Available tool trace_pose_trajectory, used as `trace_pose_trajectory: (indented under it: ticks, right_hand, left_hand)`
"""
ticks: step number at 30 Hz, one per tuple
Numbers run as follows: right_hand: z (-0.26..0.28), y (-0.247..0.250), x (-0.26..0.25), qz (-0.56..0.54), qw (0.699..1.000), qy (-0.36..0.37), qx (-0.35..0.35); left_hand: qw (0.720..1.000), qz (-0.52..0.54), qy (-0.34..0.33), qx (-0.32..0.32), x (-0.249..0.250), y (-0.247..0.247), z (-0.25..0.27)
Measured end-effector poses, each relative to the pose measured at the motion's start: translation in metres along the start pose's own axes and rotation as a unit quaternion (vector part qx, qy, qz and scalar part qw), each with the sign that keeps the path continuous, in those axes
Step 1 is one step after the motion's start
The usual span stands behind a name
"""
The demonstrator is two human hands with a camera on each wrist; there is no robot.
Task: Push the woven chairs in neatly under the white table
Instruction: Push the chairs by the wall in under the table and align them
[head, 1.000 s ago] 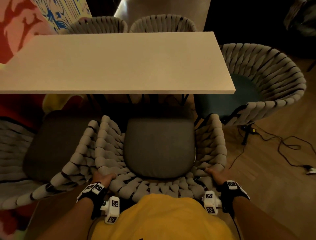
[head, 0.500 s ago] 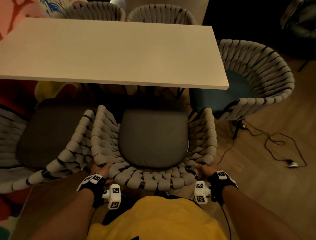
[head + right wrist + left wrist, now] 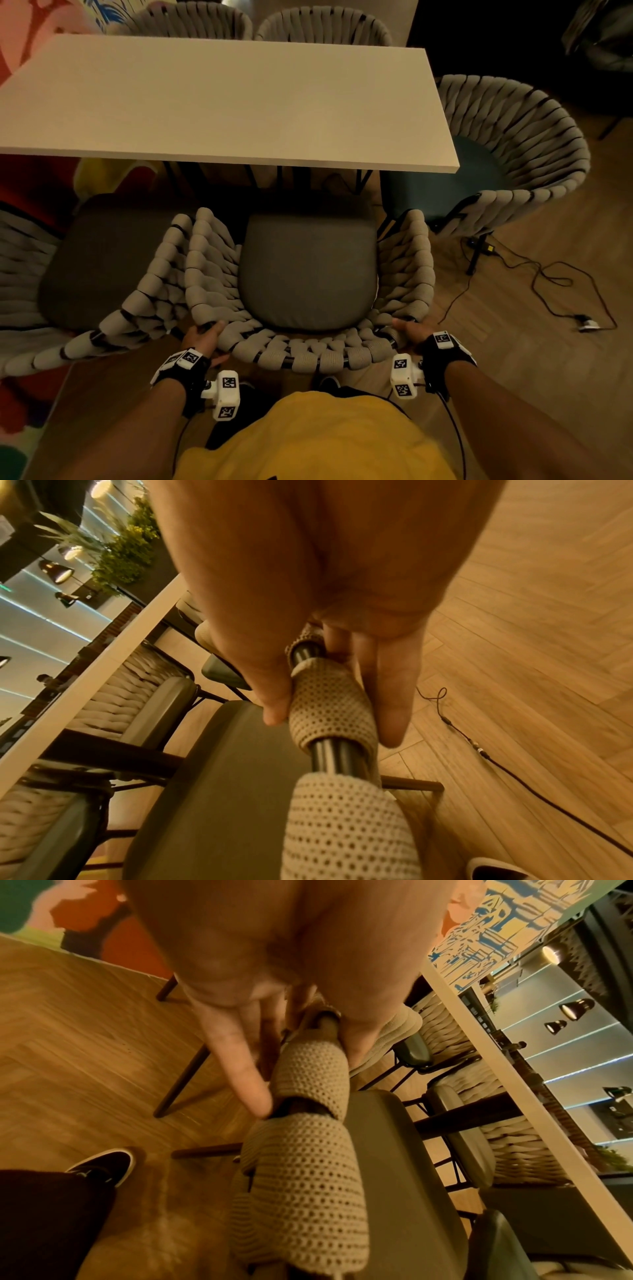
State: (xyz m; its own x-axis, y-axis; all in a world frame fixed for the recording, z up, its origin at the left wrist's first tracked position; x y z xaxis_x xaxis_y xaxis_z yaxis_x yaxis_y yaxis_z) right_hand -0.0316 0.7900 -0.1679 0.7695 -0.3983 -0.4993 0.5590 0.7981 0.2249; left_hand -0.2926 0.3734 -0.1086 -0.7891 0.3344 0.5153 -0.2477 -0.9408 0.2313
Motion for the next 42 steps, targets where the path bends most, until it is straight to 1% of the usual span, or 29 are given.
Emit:
trace_pose_trajectory:
  ticks: [3, 5, 7, 9, 10, 13, 15, 17, 20, 21, 23, 26, 29, 32, 33, 35, 37, 40, 42]
  right_hand:
    - [0.027, -0.002, -0.019, 0.026, 0.999, 0.014, 0.037]
    - [0.040, -0.004, -0.026, 0.018, 0.998, 0.018, 0.053]
    - [0.046, -0.006, -0.025, 0.007, 0.998, 0.018, 0.054]
    - [0.051, -0.009, -0.029, 0.020, 0.998, 0.040, 0.046]
    - [0.045, -0.008, -0.029, 0.022, 0.997, 0.051, 0.047]
    - [0.048, -0.014, -0.034, 0.048, 0.997, 0.056, 0.032]
    - [0.049, -0.012, -0.031, 0.027, 0.998, 0.037, 0.033]
    - [0.047, -0.016, -0.025, 0.027, 0.999, 0.013, 0.015]
    - [0.005, -0.012, 0.002, 0.016, 1.000, -0.010, -0.006]
    - [0.015, -0.014, -0.004, 0.031, 0.999, -0.014, 0.001]
    - [0.049, -0.012, -0.027, 0.104, 0.994, -0.004, 0.035]
    - [0.056, -0.011, -0.045, 0.191, 0.980, 0.006, 0.052]
    - [0.068, -0.019, -0.070, 0.279, 0.954, 0.029, 0.103]
    - [0.075, -0.048, -0.086, 0.347, 0.928, 0.054, 0.121]
    - [0.077, -0.063, -0.091, 0.367, 0.921, 0.066, 0.110]
    - [0.077, -0.100, -0.096, 0.388, 0.914, 0.099, 0.061]
    - [0.086, -0.138, -0.097, 0.383, 0.917, 0.112, 0.010]
    - [0.103, -0.193, -0.099, 0.392, 0.908, 0.143, -0.029]
    - [0.114, -0.233, -0.100, 0.398, 0.904, 0.147, -0.056]
  left_hand:
    - [1.000, 0.000, -0.003, -0.024, -0.007, -0.002, -0.002]
    - [0.999, -0.007, -0.011, -0.039, -0.008, -0.006, 0.000]
    - [0.999, -0.012, -0.016, -0.043, -0.008, -0.007, -0.001]
    - [0.999, -0.016, -0.021, -0.041, -0.007, -0.007, -0.003]
    - [0.999, -0.017, -0.022, -0.041, -0.007, -0.007, -0.004]
    - [0.998, -0.024, -0.028, -0.042, -0.006, -0.007, -0.006]
    - [0.998, -0.023, -0.030, -0.041, -0.005, -0.007, -0.008]
    - [0.998, -0.021, -0.034, -0.040, -0.006, -0.007, -0.009]
    - [0.998, -0.023, -0.037, -0.036, -0.008, -0.005, -0.012]
    - [0.998, -0.022, -0.036, -0.035, -0.009, -0.005, -0.013]
    - [0.999, -0.020, -0.035, -0.036, -0.011, -0.006, -0.013]
    - [0.998, -0.017, -0.027, -0.047, -0.018, -0.008, -0.015]
    - [0.999, -0.006, -0.022, -0.046, -0.023, -0.001, -0.013]
    - [0.999, -0.008, -0.024, -0.031, -0.026, 0.016, -0.014]
    - [0.999, -0.019, -0.026, -0.029, -0.028, 0.023, -0.015]
    - [0.998, -0.039, -0.030, -0.029, -0.035, 0.042, -0.019]
    - [0.998, -0.046, -0.033, -0.024, -0.043, 0.066, -0.021]
    - [0.999, -0.038, -0.025, -0.021, -0.058, 0.113, -0.028]
    - [0.999, -0.032, -0.021, -0.021, -0.067, 0.149, -0.032]
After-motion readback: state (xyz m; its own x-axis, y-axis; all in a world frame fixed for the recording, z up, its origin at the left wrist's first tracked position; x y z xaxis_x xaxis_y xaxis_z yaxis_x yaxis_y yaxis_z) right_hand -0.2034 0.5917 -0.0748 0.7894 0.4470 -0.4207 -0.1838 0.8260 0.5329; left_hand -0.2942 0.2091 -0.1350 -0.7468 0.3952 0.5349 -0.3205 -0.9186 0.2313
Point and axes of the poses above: each hand's wrist, its own z-axis away from the middle knuckle, its own y-axis out of the back of the hand, x = y × z, the point moved 10 cm from there along -z, towards the middle knuckle, and after that the axes turned 6 degrees about -x, right-handed, at the moved point
